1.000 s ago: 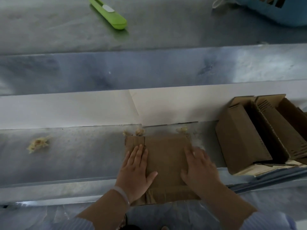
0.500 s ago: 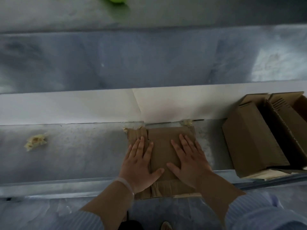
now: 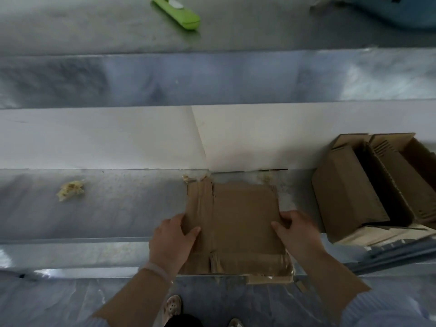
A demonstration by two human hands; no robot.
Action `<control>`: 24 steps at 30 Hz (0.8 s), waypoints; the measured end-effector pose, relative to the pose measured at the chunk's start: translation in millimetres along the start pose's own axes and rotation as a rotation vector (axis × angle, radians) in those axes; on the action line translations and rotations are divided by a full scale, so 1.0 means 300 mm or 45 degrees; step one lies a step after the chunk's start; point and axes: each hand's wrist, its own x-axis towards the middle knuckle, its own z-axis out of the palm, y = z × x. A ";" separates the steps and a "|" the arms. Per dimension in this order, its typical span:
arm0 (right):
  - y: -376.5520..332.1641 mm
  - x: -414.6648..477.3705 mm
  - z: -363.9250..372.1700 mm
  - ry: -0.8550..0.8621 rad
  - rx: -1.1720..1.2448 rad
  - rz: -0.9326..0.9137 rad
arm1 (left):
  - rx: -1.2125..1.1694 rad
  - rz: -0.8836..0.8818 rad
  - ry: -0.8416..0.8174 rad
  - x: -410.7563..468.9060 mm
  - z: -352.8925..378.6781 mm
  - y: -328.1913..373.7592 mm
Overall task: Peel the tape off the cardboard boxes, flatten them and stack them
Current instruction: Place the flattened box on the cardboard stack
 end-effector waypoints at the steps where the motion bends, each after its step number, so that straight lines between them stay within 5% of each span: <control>1: -0.003 -0.010 -0.005 -0.042 0.073 0.059 | -0.089 -0.053 -0.039 -0.006 -0.006 0.007; 6: 0.043 -0.043 0.001 -0.120 0.307 0.194 | -0.365 -0.156 -0.174 -0.052 -0.039 0.012; 11: -0.025 -0.069 0.007 -0.176 0.400 0.136 | -0.398 -0.141 -0.079 -0.104 -0.129 -0.047; 24: -0.672 -0.236 0.206 -0.484 0.554 -0.170 | -0.570 -0.370 0.319 -0.192 -0.576 -0.542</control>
